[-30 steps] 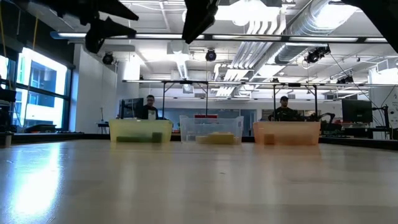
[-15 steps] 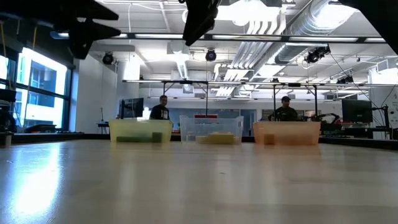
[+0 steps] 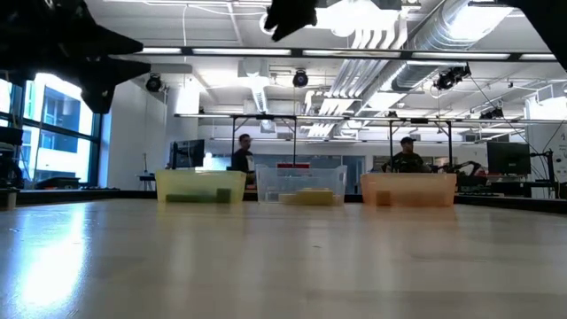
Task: Sort & place blocks by color
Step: Return to Home Position
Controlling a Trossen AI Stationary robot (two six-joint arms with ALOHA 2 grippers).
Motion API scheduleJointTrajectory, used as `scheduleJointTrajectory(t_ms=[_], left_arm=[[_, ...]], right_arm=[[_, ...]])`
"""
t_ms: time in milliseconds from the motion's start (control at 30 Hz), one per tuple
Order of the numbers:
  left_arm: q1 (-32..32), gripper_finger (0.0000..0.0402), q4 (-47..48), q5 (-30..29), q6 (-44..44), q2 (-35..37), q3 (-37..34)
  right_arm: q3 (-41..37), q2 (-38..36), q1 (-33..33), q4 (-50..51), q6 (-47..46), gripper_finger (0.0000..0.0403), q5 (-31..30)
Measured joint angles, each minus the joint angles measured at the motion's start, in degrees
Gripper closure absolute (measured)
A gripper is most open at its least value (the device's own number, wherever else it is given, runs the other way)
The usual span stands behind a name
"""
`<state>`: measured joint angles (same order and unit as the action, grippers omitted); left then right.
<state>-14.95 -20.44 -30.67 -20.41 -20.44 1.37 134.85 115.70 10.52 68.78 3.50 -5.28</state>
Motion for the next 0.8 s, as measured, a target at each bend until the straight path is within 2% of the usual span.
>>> scheduleJointTrajectory(t_ms=[267,400,467,567,667,800], left_arm=[[3.35,0.0248,1.74,0.57,7.09,11.07,-0.77],[5.68,0.0248,2.63,4.17,7.73,15.34,-0.75],[6.92,0.0248,2.64,6.69,7.6,16.86,-0.73],[8.85,0.0248,2.63,10.13,6.78,18.34,-0.73],[11.0,0.0248,2.71,12.69,4.57,18.48,-0.71],[13.78,0.0259,5.94,15.94,3.48,18.38,-0.71]], right_arm=[[0.05,-11.13,4.68,-3.28,2.04,0.0187,4.09],[-5.55,-17.05,6.2,-2.4,2.94,0.0187,3.95],[-12.44,-20.82,6.8,-4.85,2.93,0.0187,3.9],[-26.96,-27.09,7.44,-13.77,2.06,0.0187,3.84],[-41.23,-34.06,8.22,-24.2,-0.88,0.0187,4.75],[-56.26,-41.98,8.36,-32.7,-6.26,0.0187,5.14]])
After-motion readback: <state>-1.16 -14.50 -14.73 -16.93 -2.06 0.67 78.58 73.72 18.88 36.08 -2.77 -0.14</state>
